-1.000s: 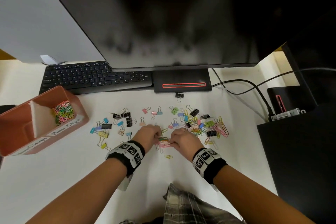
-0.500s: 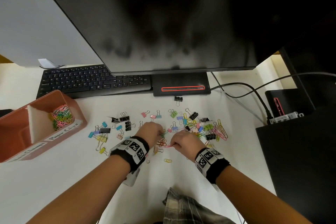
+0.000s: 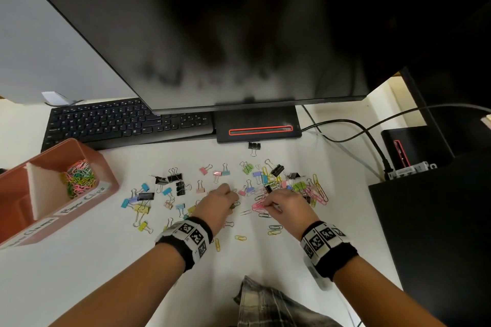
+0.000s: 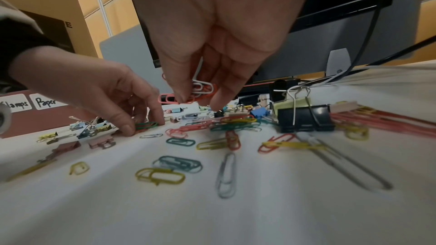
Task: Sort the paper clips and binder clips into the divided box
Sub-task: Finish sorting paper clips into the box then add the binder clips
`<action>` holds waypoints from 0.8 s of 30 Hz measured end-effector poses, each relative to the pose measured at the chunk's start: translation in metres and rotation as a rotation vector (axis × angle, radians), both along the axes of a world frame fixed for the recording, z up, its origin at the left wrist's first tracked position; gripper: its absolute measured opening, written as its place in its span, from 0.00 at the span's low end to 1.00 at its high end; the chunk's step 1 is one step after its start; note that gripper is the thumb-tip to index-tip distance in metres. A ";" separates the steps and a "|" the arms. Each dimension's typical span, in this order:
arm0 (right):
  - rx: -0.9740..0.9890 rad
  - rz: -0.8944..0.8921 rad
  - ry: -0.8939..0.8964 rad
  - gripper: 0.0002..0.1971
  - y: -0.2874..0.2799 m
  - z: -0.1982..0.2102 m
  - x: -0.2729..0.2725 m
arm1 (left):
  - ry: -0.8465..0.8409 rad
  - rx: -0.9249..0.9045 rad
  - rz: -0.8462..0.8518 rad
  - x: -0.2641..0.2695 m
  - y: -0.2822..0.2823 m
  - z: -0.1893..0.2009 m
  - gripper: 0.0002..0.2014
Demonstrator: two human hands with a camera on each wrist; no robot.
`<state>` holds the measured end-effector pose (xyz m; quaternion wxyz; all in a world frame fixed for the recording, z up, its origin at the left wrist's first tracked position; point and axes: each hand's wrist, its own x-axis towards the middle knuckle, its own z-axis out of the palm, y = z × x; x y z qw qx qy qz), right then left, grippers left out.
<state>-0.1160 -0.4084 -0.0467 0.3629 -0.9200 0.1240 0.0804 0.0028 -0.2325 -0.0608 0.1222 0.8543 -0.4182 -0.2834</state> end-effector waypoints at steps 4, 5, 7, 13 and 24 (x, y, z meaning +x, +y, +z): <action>0.033 -0.004 0.021 0.06 0.007 -0.001 0.000 | 0.013 0.014 0.076 0.003 0.000 -0.002 0.10; 0.030 -0.001 0.026 0.05 0.009 -0.002 0.001 | 0.021 0.020 0.095 0.004 -0.001 -0.004 0.10; 0.025 -0.007 0.017 0.05 0.012 -0.002 0.002 | 0.026 0.043 0.099 0.003 -0.001 -0.005 0.08; 0.012 -0.034 -0.088 0.04 0.029 0.013 0.019 | 0.107 -0.230 0.321 0.012 0.023 0.026 0.04; 0.103 0.168 -0.263 0.03 0.197 0.076 0.174 | 0.061 -0.523 1.002 0.111 0.220 0.106 0.08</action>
